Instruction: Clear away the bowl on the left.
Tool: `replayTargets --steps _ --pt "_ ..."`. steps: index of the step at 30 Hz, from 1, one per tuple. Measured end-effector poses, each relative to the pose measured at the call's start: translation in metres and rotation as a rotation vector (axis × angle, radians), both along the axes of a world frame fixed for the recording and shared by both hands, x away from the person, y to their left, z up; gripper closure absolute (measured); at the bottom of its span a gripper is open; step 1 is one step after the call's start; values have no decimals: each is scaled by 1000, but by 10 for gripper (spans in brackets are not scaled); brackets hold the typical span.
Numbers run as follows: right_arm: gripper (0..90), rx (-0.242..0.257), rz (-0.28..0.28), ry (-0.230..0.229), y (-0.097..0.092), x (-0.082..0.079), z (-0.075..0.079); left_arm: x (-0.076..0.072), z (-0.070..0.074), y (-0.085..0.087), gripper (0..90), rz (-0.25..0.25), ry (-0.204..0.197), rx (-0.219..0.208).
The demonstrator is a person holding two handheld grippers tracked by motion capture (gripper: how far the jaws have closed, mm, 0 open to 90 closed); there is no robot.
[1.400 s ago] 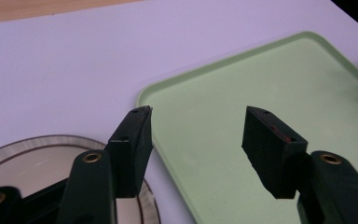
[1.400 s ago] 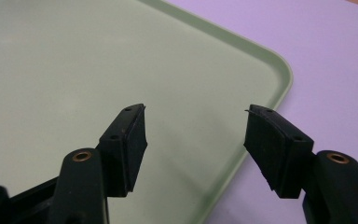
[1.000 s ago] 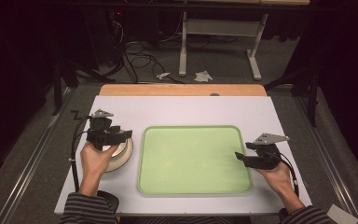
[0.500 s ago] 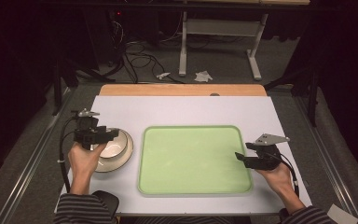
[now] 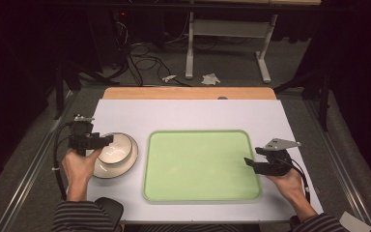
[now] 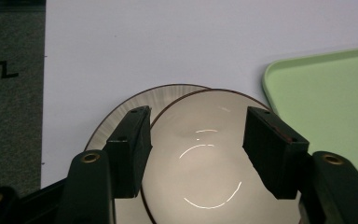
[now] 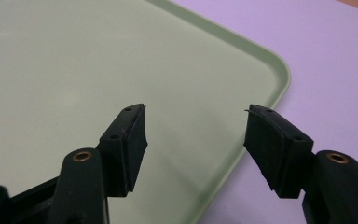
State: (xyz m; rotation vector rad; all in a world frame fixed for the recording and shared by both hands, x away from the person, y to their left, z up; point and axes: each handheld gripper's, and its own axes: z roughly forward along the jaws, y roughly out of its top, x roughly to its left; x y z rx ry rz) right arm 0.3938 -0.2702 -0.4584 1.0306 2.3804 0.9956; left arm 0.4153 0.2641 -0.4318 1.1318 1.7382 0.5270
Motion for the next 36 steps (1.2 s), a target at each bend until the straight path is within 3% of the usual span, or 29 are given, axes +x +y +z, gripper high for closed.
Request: replayTargets --steps 19,23,36 --pt "402 -1 7 11 1 1 -1 2 -13 22 417 83 43 26" --pt "402 -2 8 11 0 1 -1 4 -19 23 417 87 68 58" --pt "403 0 16 9 1 2 -2 6 -26 28 419 92 102 39"
